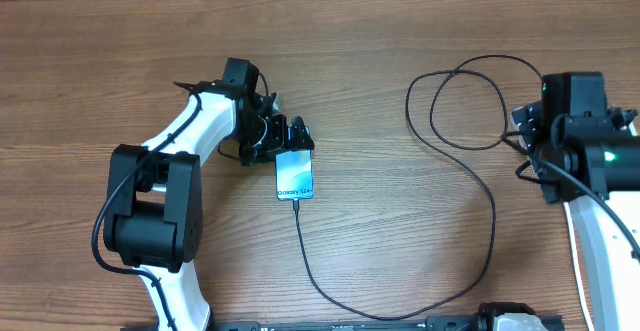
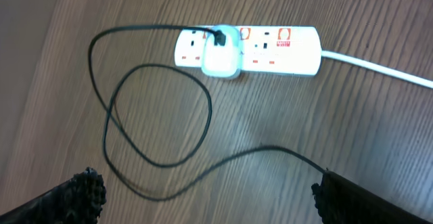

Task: Plug charger to phone and switch on socket
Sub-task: 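Move the right gripper over the power strip's middle orange switch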

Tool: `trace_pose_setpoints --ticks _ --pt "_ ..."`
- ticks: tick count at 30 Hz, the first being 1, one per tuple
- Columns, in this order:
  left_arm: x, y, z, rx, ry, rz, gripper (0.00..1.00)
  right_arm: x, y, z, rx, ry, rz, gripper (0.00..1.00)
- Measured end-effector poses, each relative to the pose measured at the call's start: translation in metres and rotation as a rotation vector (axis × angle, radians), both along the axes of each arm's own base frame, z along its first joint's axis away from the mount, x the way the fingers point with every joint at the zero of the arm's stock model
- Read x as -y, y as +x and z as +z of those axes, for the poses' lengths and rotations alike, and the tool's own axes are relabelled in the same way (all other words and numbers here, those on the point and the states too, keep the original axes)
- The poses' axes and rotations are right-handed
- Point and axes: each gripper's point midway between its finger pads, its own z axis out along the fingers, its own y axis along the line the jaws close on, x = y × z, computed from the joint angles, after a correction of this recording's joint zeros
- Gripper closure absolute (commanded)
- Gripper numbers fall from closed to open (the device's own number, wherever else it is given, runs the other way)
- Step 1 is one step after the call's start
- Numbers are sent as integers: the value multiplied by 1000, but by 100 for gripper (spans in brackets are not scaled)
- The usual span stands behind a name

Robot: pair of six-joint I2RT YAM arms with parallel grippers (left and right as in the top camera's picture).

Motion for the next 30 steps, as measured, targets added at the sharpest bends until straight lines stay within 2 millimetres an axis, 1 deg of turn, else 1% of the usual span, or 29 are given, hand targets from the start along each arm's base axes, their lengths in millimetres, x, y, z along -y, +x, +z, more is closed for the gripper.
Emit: trace_pose_setpoints --ticks 4,6,8,9,10,11,12,13,14,15,16,17,18,20,21,23,24,26,27,30 --pt "-20 3 1 -43 81 30 0 10 0 -18 -83 3 -37 0" --pt "-39 2 0 -73 164 48 0 18 -4 -30 -148 8 -66 0" --pt "-65 -3 -3 -112 266 71 0 30 -10 -42 -212 16 -111 9" --pt "-73 -4 -3 -123 293 78 0 35 -11 -45 -225 19 -129 20" --pt "-90 -8 -4 -144 359 88 1 45 -13 -50 -245 21 -156 23" --pt "-99 -10 -2 -151 388 95 0 51 -13 -53 -256 22 -170 28" --pt "-106 -9 0 -150 412 101 0 59 -11 -56 -252 24 -186 36" --pt "-110 -7 4 -138 429 108 0 67 -8 -58 -246 25 -200 47" --pt "-112 -4 10 -116 440 119 0 75 -7 -62 -248 24 -211 63" --pt "-114 -2 20 -88 449 132 1 82 -5 -66 -256 23 -215 81" --pt "-115 2 34 -46 452 149 0 89 -2 -71 -257 29 -218 94" --pt "-116 6 47 -6 452 165 0 95 2 -76 -258 36 -215 96" --pt "-117 11 67 56 448 187 1 99 7 -82 -255 46 -209 96" --pt "-119 19 110 188 441 234 1 104 16 -93 -258 66 -176 96" --pt "-122 20 135 260 443 258 0 105 24 -98 -252 77 -146 96" --pt "-128 17 175 365 456 298 1 102 30 -109 -271 101 -92 96" --pt "-132 13 189 400 464 316 0 100 30 -114 -290 116 -75 96" --pt "-138 2 211 447 483 343 0 99 29 -120 -327 142 -54 96" --pt "-142 -7 217 444 503 355 0 102 31 -121 -345 162 -43 96" --pt "-151 -23 223 421 544 404 1 112 38 -120 -365 204 -20 96"
